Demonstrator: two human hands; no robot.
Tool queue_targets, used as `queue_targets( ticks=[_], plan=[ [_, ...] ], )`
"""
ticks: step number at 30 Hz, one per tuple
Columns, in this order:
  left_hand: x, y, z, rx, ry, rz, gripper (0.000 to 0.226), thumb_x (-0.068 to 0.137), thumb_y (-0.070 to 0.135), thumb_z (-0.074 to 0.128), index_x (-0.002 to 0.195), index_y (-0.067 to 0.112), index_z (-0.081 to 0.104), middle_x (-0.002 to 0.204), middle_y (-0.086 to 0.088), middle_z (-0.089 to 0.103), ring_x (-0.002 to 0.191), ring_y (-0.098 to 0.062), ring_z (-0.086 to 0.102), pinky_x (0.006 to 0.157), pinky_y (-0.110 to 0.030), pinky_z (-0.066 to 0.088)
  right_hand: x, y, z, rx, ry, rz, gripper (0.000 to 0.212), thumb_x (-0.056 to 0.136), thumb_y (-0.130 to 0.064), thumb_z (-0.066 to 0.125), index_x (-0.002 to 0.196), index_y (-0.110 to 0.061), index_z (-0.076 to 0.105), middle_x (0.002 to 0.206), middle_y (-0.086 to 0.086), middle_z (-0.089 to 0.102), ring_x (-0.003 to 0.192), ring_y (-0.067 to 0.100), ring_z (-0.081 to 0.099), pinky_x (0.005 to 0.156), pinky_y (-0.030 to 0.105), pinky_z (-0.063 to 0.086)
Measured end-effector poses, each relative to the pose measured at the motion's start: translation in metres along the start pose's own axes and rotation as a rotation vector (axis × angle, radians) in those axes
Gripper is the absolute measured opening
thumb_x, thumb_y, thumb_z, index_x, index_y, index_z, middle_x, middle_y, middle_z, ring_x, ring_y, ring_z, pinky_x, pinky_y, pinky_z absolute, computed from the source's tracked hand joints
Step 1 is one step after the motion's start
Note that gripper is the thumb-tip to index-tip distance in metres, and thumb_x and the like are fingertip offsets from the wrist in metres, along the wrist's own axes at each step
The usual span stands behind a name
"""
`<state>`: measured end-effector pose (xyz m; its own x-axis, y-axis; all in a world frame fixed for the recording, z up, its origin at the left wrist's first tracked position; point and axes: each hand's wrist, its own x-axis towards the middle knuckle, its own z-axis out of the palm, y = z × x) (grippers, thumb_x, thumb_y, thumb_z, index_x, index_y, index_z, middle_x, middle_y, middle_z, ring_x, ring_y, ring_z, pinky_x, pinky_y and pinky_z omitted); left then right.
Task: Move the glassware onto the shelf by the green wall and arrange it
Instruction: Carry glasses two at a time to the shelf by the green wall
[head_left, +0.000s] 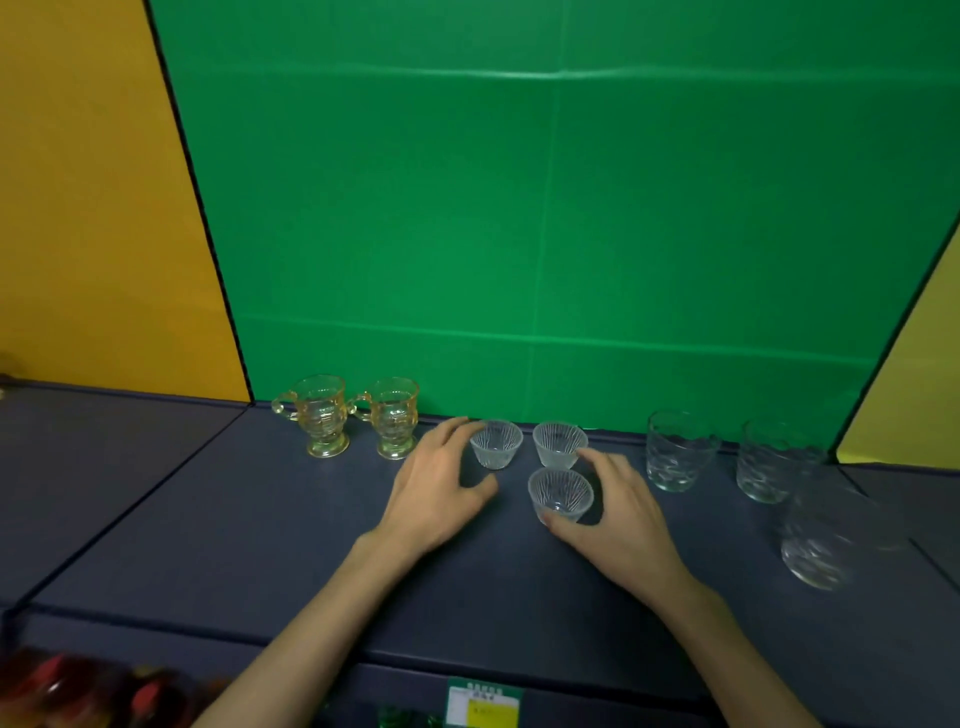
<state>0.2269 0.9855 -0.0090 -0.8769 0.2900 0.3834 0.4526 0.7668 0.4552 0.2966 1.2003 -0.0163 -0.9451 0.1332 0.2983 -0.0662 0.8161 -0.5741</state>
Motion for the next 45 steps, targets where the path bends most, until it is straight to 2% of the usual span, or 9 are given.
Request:
queue_targets(
  ticks=[6,15,21,26,31,37,45],
  plan=[
    [-0.018,0.002,-0.033,0.257,-0.040,0.022,0.070,0.088,0.050,0.058,0.152,0.030,0.036,0.151,0.004,0.045,0.137,-0.021,0.043,0.108,-0.040,0.040,0.004,-0.036,0.000,-0.111,-0.005,-0.228,0.053,0.091,-0.047,0.059,0.139,-0.028,0.049,0.140,-0.010,0.048,0.129,0.013,0.042,0.105,0.032,0.034],
    [-0.063,-0.038,-0.095,0.457,-0.051,-0.116,0.066,0.090,0.058,0.049,0.151,0.034,0.038,0.158,0.001,0.038,0.144,-0.023,0.034,0.115,-0.041,0.031,0.009,-0.115,0.055,-0.038,-0.081,-0.460,0.044,0.093,-0.041,0.058,0.134,-0.026,0.054,0.134,-0.006,0.054,0.124,0.017,0.049,0.102,0.035,0.039],
    [-0.111,-0.104,-0.151,0.494,-0.048,-0.250,0.065,0.090,0.064,0.046,0.150,0.038,0.039,0.159,0.003,0.036,0.144,-0.021,0.035,0.115,-0.041,0.031,0.003,-0.194,0.116,-0.024,-0.165,-0.562,0.043,0.095,-0.043,0.054,0.136,-0.029,0.052,0.134,-0.010,0.052,0.126,0.013,0.046,0.103,0.032,0.036],
    [-0.159,-0.164,-0.204,0.486,-0.025,-0.342,0.065,0.090,0.063,0.046,0.149,0.037,0.040,0.159,0.003,0.035,0.142,-0.022,0.036,0.112,-0.042,0.033,-0.012,-0.267,0.169,-0.034,-0.228,-0.624,0.040,0.096,-0.044,0.054,0.132,-0.028,0.054,0.129,-0.011,0.051,0.122,0.012,0.048,0.100,0.032,0.039],
    [-0.209,-0.230,-0.260,0.487,-0.001,-0.388,0.066,0.090,0.065,0.045,0.149,0.038,0.038,0.160,0.003,0.034,0.143,-0.023,0.036,0.112,-0.043,0.033,-0.034,-0.347,0.225,-0.051,-0.269,-0.658,0.038,0.096,-0.045,0.052,0.131,-0.029,0.054,0.129,-0.010,0.051,0.120,0.014,0.049,0.098,0.034,0.042],
    [-0.263,-0.314,-0.331,0.509,0.040,-0.415,0.069,0.089,0.066,0.044,0.151,0.038,0.035,0.161,0.001,0.032,0.142,-0.024,0.037,0.110,-0.043,0.036,-0.053,-0.438,0.288,-0.052,-0.243,-0.652,0.037,0.096,-0.045,0.053,0.130,-0.030,0.055,0.128,-0.011,0.052,0.119,0.014,0.051,0.095,0.033,0.043],
    [-0.307,-0.409,-0.403,0.497,0.053,-0.435,0.069,0.090,0.066,0.043,0.152,0.037,0.034,0.160,0.003,0.032,0.142,-0.022,0.038,0.107,-0.042,0.039,-0.052,-0.530,0.355,-0.050,-0.253,-0.618,0.037,0.095,-0.045,0.055,0.129,-0.029,0.056,0.130,-0.010,0.053,0.120,0.015,0.052,0.094,0.035,0.046]
  ],
)
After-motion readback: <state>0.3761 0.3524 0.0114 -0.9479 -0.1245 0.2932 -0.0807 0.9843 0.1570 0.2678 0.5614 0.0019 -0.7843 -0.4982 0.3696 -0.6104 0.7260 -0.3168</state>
